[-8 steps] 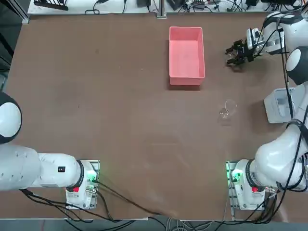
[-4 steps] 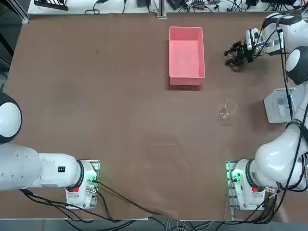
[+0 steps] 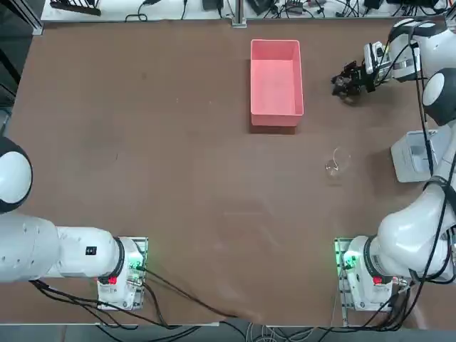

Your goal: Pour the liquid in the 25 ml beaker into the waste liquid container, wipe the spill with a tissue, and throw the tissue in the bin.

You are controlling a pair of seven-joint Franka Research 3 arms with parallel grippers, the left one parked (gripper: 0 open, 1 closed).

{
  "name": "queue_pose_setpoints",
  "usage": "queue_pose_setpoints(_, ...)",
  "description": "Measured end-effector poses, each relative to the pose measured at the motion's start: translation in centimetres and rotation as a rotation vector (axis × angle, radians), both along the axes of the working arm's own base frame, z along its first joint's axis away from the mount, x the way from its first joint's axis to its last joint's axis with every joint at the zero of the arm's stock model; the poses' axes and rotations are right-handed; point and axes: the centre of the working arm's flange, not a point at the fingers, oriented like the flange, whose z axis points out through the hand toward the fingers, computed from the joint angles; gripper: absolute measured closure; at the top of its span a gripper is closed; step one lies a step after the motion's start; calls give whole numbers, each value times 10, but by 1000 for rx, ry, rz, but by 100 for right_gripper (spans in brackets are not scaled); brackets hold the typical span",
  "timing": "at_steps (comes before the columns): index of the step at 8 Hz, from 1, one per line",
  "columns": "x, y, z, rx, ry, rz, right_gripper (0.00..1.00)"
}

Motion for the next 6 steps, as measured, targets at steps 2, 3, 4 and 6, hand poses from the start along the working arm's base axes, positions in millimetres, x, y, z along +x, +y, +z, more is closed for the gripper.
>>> queue_pose_setpoints(2, 1, 0, 1, -1, -3, 1, 51)
queue_pose_setpoints(3, 3, 2, 3, -3, -8, 3, 51)
queue_pose_setpoints(4, 7, 4, 9, -10, -20, 6, 51)
queue_pose_setpoints(6, 19, 10, 32, -27, -55, 13, 51)
